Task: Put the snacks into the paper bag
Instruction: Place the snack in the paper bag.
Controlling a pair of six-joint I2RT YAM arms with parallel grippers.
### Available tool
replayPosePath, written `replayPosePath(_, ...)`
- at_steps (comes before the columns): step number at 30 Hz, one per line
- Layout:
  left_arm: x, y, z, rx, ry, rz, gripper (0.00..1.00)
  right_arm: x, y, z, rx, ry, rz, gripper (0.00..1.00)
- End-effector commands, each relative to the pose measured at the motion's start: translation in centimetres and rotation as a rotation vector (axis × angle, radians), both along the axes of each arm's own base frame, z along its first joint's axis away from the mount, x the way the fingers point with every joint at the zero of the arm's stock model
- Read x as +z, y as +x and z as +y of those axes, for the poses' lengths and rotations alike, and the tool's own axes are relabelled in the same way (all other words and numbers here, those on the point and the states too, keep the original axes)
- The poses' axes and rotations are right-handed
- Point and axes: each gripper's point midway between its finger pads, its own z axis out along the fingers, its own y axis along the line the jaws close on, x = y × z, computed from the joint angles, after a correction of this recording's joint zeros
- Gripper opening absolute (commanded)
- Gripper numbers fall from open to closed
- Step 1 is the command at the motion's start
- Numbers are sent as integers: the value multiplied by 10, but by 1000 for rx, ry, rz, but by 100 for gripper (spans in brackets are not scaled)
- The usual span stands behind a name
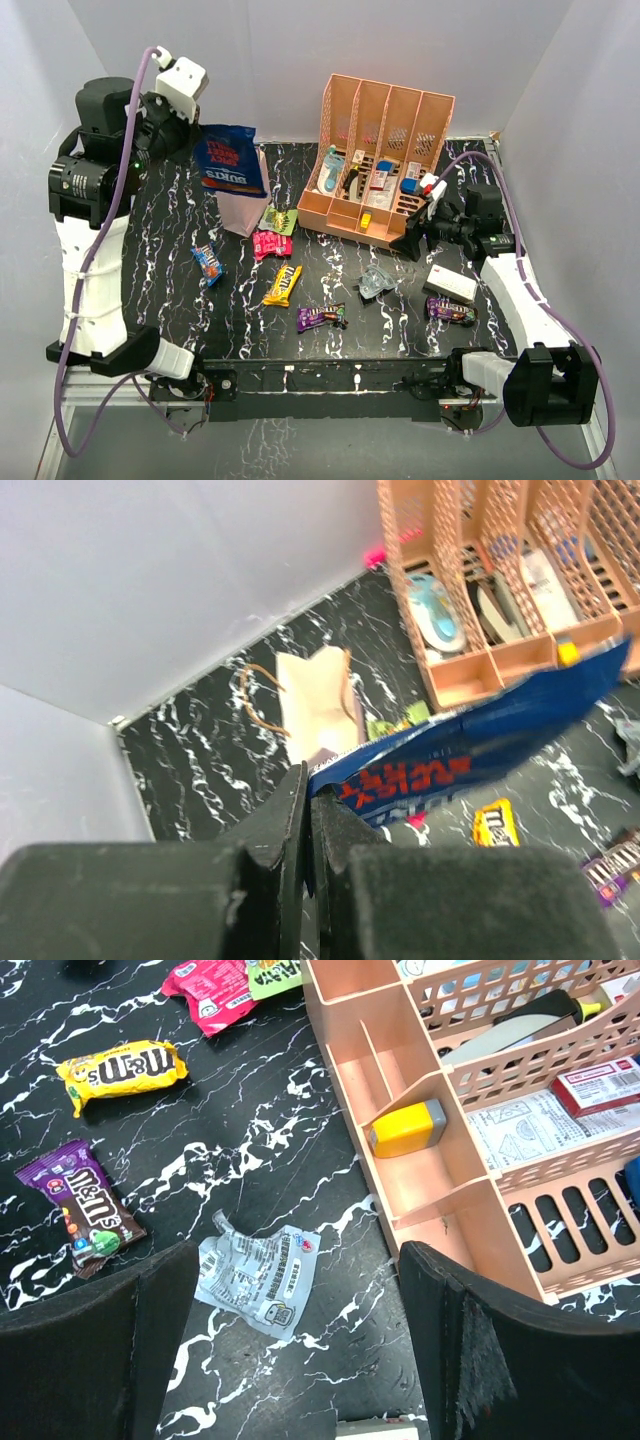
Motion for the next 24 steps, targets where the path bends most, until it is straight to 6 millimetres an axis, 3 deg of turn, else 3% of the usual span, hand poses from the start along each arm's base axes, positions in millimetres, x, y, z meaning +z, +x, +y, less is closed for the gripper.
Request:
replayPosePath(1,28,19,21,138,11,-100,0,10,2,2,13,22,-48,85)
replayPosePath(8,27,47,34,254,30,-109,0,6,1,3,20,24,-42,86)
replayPosePath(17,41,73,54,399,53,-174,0,3,0,3,27,27,-36,86)
replayPosePath(24,31,88,51,407,51,-153,0,3,3,-5,1,29,-38,87)
